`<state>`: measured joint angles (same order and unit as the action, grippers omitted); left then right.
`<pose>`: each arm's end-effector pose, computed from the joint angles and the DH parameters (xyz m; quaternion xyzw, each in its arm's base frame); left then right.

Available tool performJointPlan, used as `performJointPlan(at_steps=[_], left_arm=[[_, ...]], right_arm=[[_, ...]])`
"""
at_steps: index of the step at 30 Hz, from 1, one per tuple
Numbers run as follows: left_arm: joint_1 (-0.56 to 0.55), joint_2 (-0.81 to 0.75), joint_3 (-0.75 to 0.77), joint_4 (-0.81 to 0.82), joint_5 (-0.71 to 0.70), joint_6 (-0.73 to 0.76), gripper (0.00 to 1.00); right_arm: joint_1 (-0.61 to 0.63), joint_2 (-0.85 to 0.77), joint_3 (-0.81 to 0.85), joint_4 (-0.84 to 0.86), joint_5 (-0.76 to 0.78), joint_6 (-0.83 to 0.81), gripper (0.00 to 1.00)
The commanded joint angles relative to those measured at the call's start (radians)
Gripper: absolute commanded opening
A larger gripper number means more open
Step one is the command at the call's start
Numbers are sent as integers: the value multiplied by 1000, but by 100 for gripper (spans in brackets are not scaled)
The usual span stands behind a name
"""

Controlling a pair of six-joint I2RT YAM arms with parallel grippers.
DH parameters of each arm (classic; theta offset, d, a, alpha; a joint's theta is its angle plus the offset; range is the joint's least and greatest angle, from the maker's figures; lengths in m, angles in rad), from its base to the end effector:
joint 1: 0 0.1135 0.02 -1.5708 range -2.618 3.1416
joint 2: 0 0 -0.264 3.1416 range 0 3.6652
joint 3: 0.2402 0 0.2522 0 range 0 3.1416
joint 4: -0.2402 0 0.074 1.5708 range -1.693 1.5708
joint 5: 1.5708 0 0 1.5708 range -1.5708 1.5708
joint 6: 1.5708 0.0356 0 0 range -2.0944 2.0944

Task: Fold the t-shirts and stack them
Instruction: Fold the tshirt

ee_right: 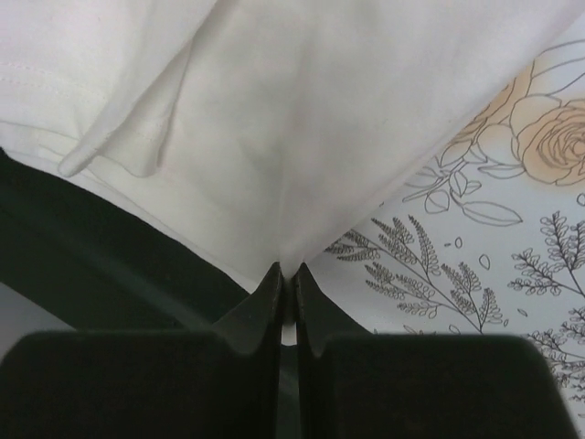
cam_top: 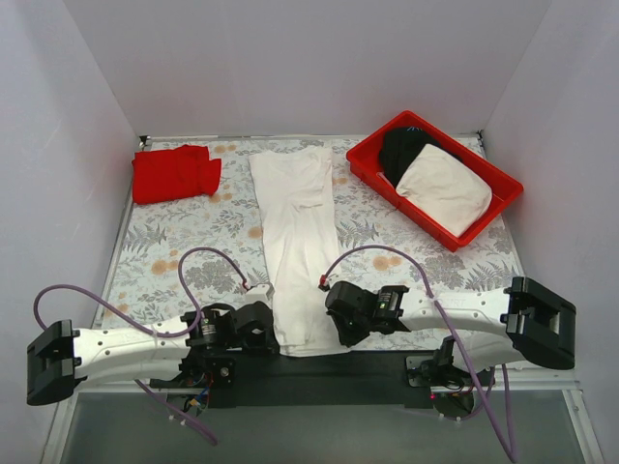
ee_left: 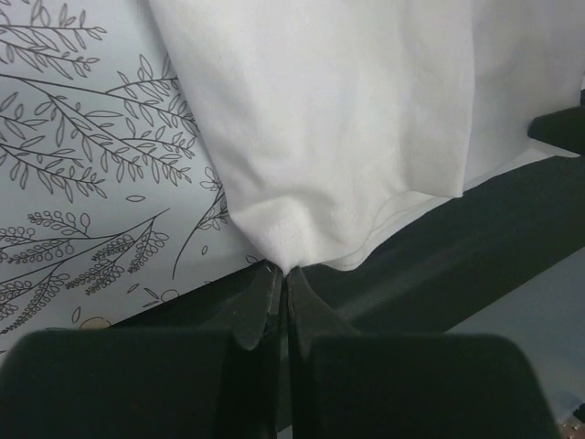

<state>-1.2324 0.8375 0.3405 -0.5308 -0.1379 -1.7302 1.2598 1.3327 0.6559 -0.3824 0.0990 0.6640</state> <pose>0.0523 -0.1339 0.1520 -0.2547 0.9269 -0.2605 0.0900 0.0767 0.2273 0.1680 -0.2716 0.9274 0.1799 0.1838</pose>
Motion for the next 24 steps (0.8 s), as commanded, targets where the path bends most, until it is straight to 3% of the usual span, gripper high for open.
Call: performJointPlan(at_steps=[1, 7, 14, 18, 24], left_arm=[[-9, -29, 20, 20, 32, 15, 0], [-9, -92, 43, 54, -84, -38, 0], [-9, -43, 26, 115, -218, -74, 0], [-1, -41, 31, 141, -334, -65, 0], [112, 54, 31, 267, -338, 35, 0]], right_arm=[[9, -49, -10, -90, -82, -33, 1], [6, -79, 36, -87, 28, -33, 1], [-49, 8, 131, -69, 171, -93, 1], [-109, 55, 160, -12, 179, -147, 1], [-191, 143, 232, 40, 176, -228, 1]])
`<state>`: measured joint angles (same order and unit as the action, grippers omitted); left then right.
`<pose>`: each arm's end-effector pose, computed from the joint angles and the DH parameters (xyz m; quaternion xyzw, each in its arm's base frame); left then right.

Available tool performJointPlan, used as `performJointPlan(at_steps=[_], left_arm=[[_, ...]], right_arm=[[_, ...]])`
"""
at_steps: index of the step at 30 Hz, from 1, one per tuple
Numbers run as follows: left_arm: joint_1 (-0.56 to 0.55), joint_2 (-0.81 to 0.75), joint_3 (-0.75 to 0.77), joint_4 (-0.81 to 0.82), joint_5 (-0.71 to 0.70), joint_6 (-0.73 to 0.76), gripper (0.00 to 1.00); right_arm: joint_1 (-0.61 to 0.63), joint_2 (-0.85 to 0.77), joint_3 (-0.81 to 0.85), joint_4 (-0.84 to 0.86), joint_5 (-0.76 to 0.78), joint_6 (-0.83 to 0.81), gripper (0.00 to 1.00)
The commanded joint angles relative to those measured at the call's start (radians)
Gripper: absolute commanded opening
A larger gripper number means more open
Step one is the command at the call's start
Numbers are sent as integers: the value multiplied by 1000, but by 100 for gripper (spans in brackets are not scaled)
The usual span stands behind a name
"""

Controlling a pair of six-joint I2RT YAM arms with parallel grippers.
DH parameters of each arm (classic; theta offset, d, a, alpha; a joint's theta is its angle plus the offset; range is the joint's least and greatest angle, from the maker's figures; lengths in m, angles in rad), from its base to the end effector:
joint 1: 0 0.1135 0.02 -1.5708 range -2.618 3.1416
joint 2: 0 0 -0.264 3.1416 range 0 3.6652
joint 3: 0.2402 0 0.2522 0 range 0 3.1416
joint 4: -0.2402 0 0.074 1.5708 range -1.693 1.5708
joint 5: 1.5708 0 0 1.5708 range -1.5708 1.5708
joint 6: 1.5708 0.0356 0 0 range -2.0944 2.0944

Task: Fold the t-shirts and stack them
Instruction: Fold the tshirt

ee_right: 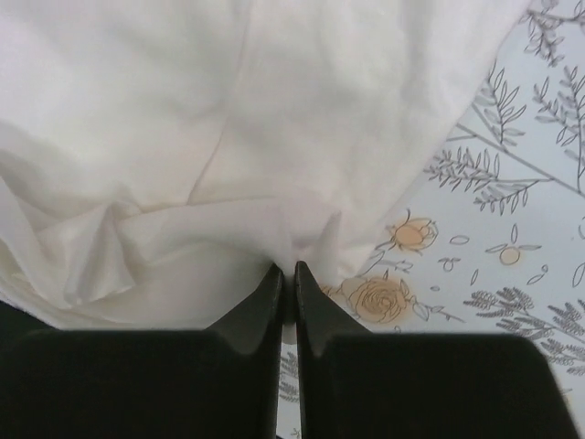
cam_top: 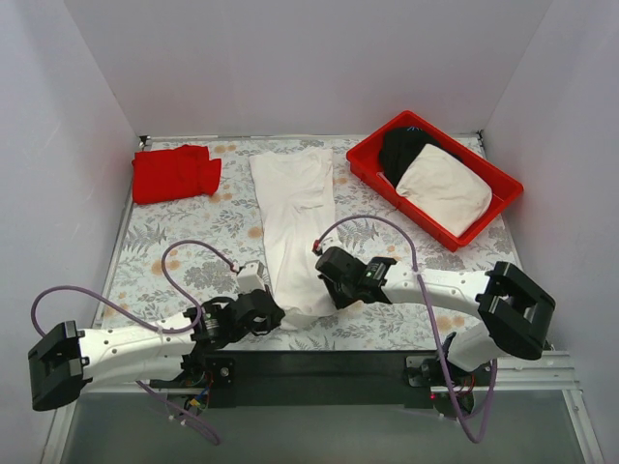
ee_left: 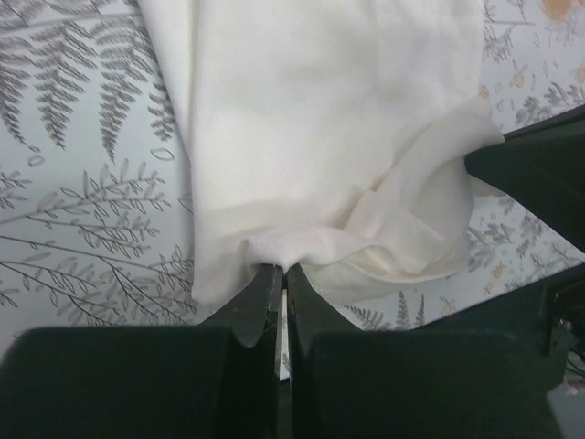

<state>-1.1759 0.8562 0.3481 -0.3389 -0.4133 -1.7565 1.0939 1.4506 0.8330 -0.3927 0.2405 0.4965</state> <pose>0.0751 -0.1429 0.1663 -0.3316 0.8562 -0.3246 0.2270 0.1363 0.2453 0.1907 -0.2490 0.9216 0.1153 0.2746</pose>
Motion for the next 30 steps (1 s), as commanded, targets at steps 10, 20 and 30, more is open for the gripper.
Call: performJointPlan(at_steps=[10, 20, 30], left_arm=[[326, 168, 55, 333, 111, 314, 0], [499, 351, 143, 506, 185, 414, 0], [640, 510, 255, 606, 298, 473, 0]], right_arm=[[-146, 136, 187, 89, 5, -177, 1], [-264, 260, 313, 100, -21, -251, 1], [-354, 350, 463, 100, -55, -309, 1]])
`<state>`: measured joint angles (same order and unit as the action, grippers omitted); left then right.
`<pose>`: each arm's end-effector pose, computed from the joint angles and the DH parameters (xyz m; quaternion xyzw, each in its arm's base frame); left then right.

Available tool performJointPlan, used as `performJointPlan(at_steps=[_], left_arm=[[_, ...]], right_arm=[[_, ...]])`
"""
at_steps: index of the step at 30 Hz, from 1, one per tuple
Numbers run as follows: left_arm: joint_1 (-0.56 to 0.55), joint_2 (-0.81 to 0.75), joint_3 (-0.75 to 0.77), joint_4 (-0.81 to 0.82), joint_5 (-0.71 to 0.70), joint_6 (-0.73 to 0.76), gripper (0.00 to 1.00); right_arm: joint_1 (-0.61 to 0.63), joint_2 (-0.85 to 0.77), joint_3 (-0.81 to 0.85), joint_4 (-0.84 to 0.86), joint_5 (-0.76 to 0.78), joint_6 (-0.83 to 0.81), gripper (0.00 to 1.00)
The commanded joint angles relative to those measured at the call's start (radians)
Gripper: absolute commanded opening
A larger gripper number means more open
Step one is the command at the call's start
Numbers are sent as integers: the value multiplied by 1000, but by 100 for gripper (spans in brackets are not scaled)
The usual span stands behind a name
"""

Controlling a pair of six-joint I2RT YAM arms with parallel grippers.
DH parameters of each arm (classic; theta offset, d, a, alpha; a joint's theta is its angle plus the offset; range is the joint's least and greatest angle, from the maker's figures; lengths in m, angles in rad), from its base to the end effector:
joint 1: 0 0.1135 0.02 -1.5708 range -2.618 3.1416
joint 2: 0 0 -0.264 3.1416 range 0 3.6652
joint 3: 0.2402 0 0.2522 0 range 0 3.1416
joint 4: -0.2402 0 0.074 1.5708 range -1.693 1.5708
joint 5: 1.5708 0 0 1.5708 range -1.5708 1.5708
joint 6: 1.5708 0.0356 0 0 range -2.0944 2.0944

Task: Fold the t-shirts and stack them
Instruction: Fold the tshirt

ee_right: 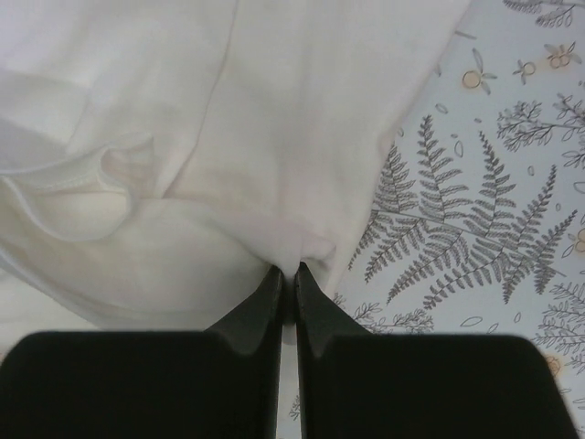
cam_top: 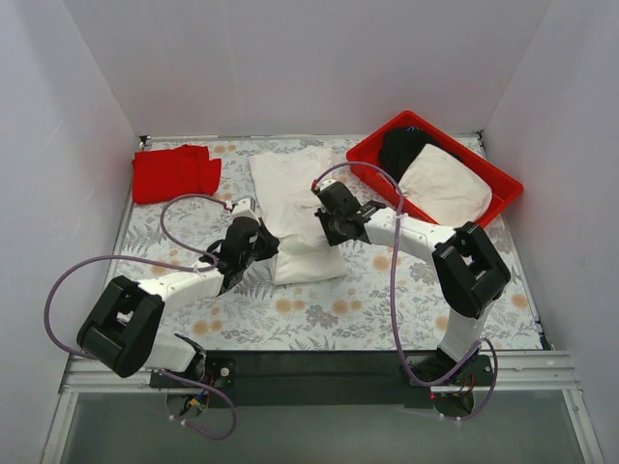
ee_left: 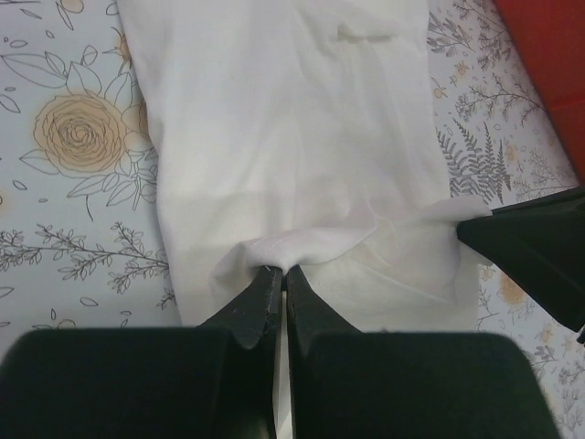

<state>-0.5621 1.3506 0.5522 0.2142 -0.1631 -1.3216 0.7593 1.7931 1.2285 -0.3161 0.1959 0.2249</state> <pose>0.2292 -0.1376 0.1774 -0.3612 0.8010 -0.3394 0.3357 0.2852 0.2611 0.2066 -0.2154 0.9120 0.0779 0.3402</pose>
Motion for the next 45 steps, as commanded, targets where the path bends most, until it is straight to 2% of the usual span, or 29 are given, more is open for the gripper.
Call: performJointPlan(at_steps=[1, 10, 20, 26, 28, 29, 31, 32, 35, 40, 45], left_arm=[[30, 39, 61, 54, 50, 42, 0], [119, 168, 161, 105, 89, 64, 0], [191, 335, 267, 134, 162, 81, 0], [195, 386, 317, 91, 111, 82, 0], [199, 378, 331, 48, 41, 70, 0], [202, 375, 353, 36, 19, 68, 6], [203, 366, 386, -10, -47, 70, 36], [205, 360, 403, -28, -73, 73, 63], [205, 312, 446, -62, -139, 82, 83], [188, 211, 381, -41, -73, 79, 84], [149, 159, 256, -22, -12, 15, 83]], right_arm=[[-32, 23, 83, 23, -15, -42, 1], [-98, 136, 245, -5, -50, -84, 1], [-149, 235, 350, -24, -79, -101, 1], [-167, 305, 431, -46, -84, -104, 1], [-175, 321, 486, -69, -81, -107, 11], [-178, 321, 508, -75, -70, -108, 27], [-187, 302, 557, -95, -64, -108, 37], [-189, 289, 563, -98, -46, -111, 44], [-189, 207, 551, -97, -10, -114, 53], [-187, 77, 389, -64, -55, -108, 54], [-147, -15, 206, 0, -231, -96, 54]])
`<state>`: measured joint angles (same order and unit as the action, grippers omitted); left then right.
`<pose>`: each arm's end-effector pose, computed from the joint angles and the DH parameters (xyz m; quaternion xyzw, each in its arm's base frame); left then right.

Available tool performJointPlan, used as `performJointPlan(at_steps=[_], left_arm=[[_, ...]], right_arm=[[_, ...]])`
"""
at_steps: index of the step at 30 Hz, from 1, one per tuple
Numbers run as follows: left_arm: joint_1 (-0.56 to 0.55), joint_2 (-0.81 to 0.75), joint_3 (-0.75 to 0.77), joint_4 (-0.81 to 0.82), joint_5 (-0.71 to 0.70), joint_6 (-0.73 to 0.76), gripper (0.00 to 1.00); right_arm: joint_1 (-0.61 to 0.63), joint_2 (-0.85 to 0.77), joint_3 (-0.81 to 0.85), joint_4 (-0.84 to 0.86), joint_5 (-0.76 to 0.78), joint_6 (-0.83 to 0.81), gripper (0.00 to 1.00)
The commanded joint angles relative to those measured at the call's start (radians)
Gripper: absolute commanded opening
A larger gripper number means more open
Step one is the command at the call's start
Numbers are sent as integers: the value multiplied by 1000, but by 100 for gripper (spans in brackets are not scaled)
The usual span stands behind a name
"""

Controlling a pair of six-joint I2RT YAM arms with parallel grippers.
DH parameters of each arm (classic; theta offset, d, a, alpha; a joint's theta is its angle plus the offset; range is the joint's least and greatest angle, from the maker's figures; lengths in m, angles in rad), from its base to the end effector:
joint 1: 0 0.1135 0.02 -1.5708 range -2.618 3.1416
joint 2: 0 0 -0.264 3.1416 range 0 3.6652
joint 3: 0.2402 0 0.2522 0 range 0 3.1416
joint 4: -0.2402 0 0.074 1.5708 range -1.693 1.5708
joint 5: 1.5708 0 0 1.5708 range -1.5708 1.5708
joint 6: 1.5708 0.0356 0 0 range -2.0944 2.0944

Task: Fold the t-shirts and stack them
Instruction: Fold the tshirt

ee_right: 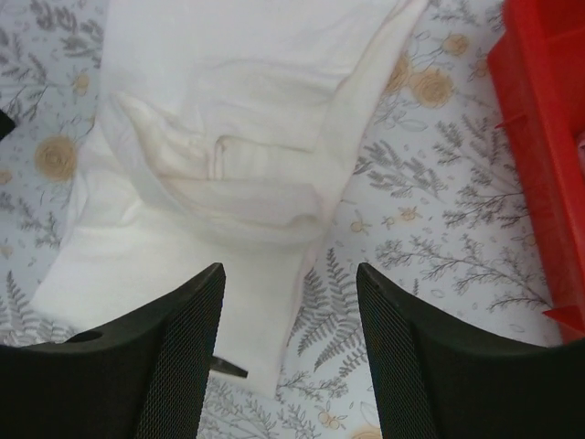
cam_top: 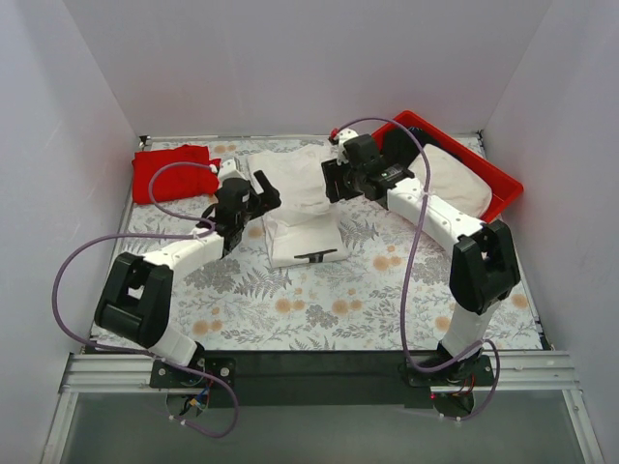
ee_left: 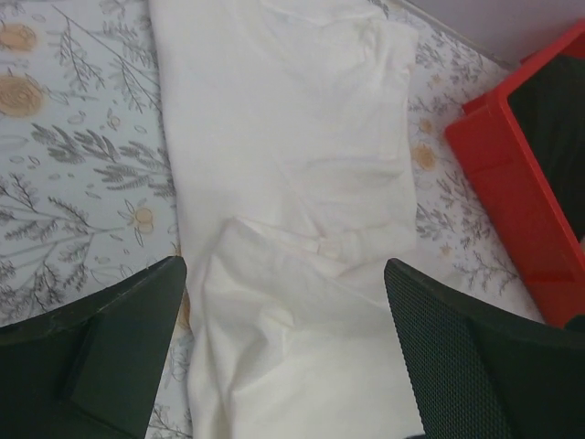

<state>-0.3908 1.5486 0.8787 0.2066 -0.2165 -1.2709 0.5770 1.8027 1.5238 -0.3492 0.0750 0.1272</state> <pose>0.3179 -0.1227 0.2238 -0.4116 0.7408 -0.3241 0.4204 0.3545 0.2276 0.2963 -0.1819 0.8717 0.1251 0.4375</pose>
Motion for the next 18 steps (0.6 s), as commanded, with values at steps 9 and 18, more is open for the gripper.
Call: performJointPlan(at_steps=[9, 18], left_arm=[[-149, -128, -253, 100, 131, -105, 80], [-198, -35, -280, 100, 118, -117, 80]], right_arm=[[78, 16, -194, 98, -221, 26, 54], [77, 203, -19, 98, -190, 22, 54]])
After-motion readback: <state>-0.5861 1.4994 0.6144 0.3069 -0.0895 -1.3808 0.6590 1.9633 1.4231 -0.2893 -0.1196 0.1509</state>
